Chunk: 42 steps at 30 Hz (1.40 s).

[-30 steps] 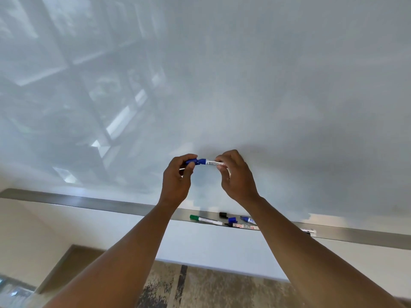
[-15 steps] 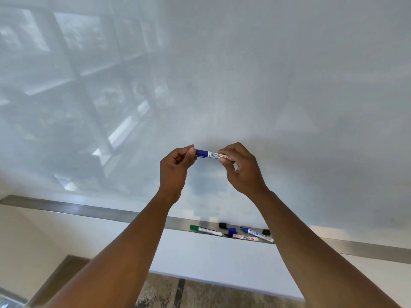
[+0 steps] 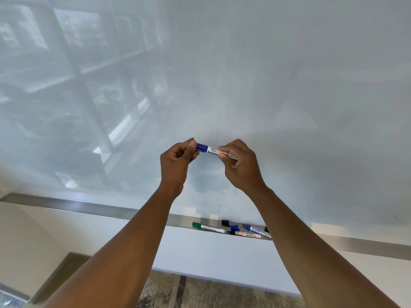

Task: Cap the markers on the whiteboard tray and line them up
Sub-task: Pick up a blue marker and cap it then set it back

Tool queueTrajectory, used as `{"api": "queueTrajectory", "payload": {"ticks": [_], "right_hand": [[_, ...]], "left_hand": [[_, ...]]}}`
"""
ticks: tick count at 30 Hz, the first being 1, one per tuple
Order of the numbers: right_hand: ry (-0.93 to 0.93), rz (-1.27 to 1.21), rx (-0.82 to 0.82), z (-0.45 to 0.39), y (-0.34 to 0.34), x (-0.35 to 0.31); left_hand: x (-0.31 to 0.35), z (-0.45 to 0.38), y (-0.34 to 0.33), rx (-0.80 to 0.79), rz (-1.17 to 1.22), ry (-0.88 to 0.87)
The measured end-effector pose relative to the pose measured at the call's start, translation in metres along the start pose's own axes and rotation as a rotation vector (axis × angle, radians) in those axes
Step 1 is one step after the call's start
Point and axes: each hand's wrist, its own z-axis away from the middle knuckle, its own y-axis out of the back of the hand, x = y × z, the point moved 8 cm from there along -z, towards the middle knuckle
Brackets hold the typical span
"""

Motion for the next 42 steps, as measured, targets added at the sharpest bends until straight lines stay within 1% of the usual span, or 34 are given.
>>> {"api": "queueTrajectory", "payload": {"ticks": [4,8,11,16,20,22,25,30,33,37,42], "right_hand": [[-0.027,0.02,-0.04,0.005,-0.011,0.006],[-0.097,0.013,-0.103,0.021,-0.028,0.021],[-0.201,-0.013,-0.172,0.042,-0.045,0.041],[-0.41,-0.036,-0.237,0.073,-0.065,0.079],[-0.478,0.012,-0.294,0.096,-0.082,0.104],[-0.516,0.032,-0.334,0.107,-0.092,0.115],[-0.571,0.075,-0.404,0.122,-0.109,0.132],[-0.707,0.125,-0.475,0.152,-0.131,0.159],[-0.752,0.187,-0.496,0.167,-0.139,0.174],[-0.765,0.278,-0.569,0.187,-0.148,0.191],[-0.809,0.321,-0.559,0.202,-0.155,0.203]], "left_hand": [[-0.01,-0.001,0.008,-0.008,-0.03,0.009],[-0.041,0.005,0.023,0.017,-0.029,0.074],[-0.071,0.01,0.037,0.022,-0.037,0.14],[-0.12,0.017,0.062,0.027,-0.062,0.265],[-0.158,0.02,0.082,0.032,-0.068,0.375],[-0.179,0.024,0.09,0.051,-0.09,0.461],[-0.205,0.027,0.1,0.096,-0.166,0.564],[-0.237,0.031,0.113,0.183,-0.273,0.662],[-0.255,0.031,0.117,0.178,-0.359,0.692],[-0.27,0.03,0.123,0.165,-0.492,0.728],[-0.285,0.03,0.126,0.151,-0.637,0.77]]}}
